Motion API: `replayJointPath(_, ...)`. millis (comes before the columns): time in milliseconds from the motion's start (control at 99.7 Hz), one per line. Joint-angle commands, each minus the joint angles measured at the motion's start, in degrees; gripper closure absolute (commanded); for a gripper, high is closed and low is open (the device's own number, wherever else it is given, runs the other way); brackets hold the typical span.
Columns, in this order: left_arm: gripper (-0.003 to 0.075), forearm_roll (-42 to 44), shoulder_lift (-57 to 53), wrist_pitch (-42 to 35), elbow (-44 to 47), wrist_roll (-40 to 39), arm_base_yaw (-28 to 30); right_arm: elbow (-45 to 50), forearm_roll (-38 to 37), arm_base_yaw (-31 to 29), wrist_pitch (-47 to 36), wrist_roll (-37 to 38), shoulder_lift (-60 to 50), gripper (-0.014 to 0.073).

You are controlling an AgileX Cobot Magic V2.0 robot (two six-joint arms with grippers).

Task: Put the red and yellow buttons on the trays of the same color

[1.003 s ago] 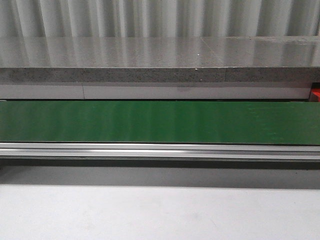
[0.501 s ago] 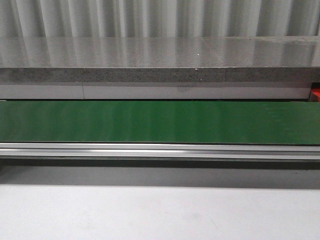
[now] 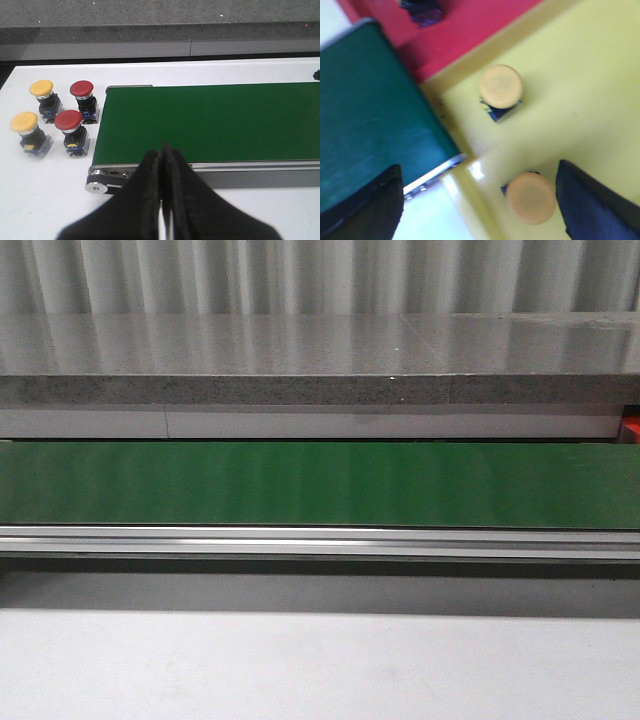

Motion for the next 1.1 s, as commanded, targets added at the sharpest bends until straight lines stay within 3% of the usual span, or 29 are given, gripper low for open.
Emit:
replayJointPath(0,0.0739,0.2,0.4,-4.2,-1.6,0.0,-0.5,-1.7,0.0,5.1,-1.6,-3.6,-5.9,-0.0023)
replayJointPath(170,0.0739,0.2,0.4,-4.2,-1.6,0.0,-0.5,-1.7,0.0,16.5,0.6,-7.9,-14.2,-0.0020)
replayJointPath(331,0.0739,0.2,0.4,-4.2,-1.6,0.0,-0.5,-1.5,0.0,21.7,4.1,-11.9,-19.9,0.0012)
replayJointPath(421,0.0739,0.2,0.4,-4.2,-1.6,0.0,-0.5,-1.5,0.0,22.7,5.4,-12.5,-21.8,0.0145)
replayJointPath(491,0.0739,0.2,0.4,-4.2,-1.6,0.0,-0.5,-1.5,0.0,22.8,5.8,-12.5,-22.6,0.0311)
replayJointPath(541,0.0739,0.2,0.4,-4.2,-1.6,0.0,-0.5,-1.5,0.0,22.8,5.9,-12.5,-22.8,0.0478)
replayJointPath(632,0.0739,0.2,0.4,-4.2,-1.6,0.0,-0.5,-1.5,0.0,22.8,5.9,-12.5,-22.8,0.0670)
replayJointPath(953,0.0729,0.2,0.4,-4.2,-1.6,-0.2,-0.5,-1.5,0.0,22.8,6.9,-12.5,-22.8,0.0659)
replayJointPath(1023,0.0665,0.2,0.4,-4.3,-1.6,-0.2,-0.5,-1.5,0.0,22.8,7.0,-12.5,-22.8,0.0659)
replayJointPath(1093,0.0528,0.2,0.4,-4.3,-1.6,-0.2,-0.5,-1.5,0.0,22.8,7.0,-12.5,-22.8,0.0659)
